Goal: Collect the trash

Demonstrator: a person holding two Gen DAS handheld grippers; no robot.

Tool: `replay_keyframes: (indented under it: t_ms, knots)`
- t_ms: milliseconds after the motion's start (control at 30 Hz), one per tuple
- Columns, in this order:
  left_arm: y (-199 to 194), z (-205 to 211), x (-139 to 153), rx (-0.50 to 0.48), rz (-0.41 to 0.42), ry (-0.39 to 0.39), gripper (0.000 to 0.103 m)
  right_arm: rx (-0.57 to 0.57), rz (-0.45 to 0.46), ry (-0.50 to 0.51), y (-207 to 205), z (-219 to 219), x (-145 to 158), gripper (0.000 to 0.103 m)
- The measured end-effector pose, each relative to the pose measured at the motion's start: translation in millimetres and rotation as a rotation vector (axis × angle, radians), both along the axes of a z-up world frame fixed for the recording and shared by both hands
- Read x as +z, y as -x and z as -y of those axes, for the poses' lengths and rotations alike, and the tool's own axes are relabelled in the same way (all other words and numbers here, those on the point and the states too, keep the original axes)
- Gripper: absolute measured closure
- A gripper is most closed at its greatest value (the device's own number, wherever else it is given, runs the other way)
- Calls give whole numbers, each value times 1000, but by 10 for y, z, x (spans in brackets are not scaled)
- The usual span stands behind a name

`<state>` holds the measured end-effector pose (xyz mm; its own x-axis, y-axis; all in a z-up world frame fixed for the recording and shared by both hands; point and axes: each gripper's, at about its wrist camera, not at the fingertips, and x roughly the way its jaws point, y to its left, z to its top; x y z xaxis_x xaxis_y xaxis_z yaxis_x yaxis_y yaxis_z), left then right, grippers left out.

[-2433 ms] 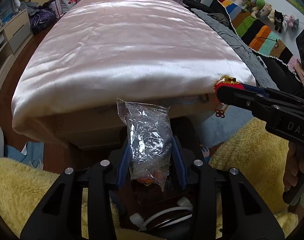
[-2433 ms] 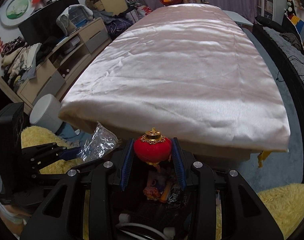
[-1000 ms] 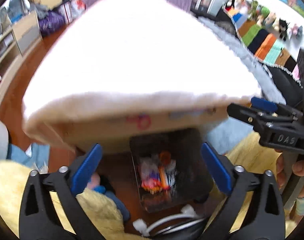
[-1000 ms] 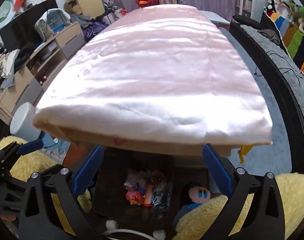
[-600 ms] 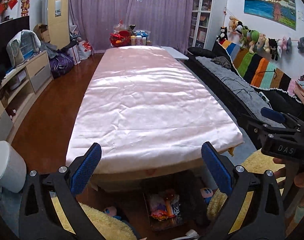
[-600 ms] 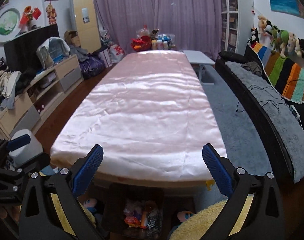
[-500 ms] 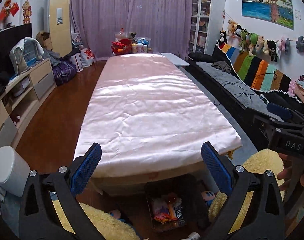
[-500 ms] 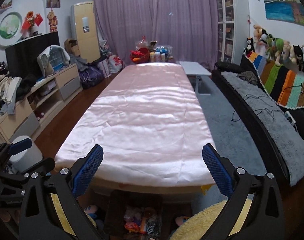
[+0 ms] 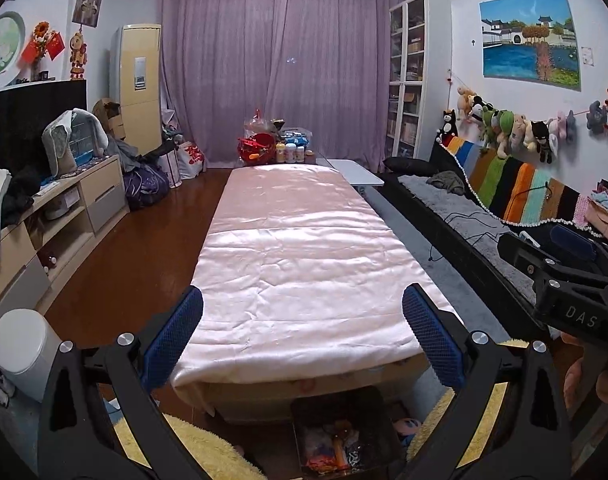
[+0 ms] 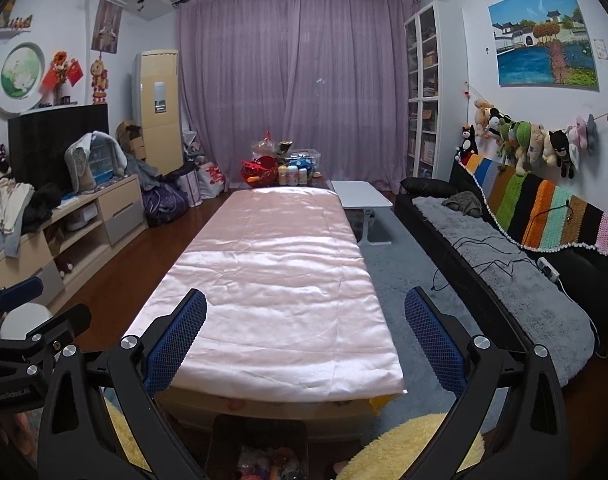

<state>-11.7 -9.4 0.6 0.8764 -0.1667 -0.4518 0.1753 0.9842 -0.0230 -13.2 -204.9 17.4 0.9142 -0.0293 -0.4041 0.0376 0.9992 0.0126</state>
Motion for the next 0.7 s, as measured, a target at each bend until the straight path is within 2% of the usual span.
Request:
replay_keyframes:
  t_ms: [367,700]
  knots:
    - [59,-79,48,58,31,3,8,-13,-11,26,30,-54,-16,3]
    - [82,-89,29,61,35,13,8,-7,-15,18,70,-88,-59,3]
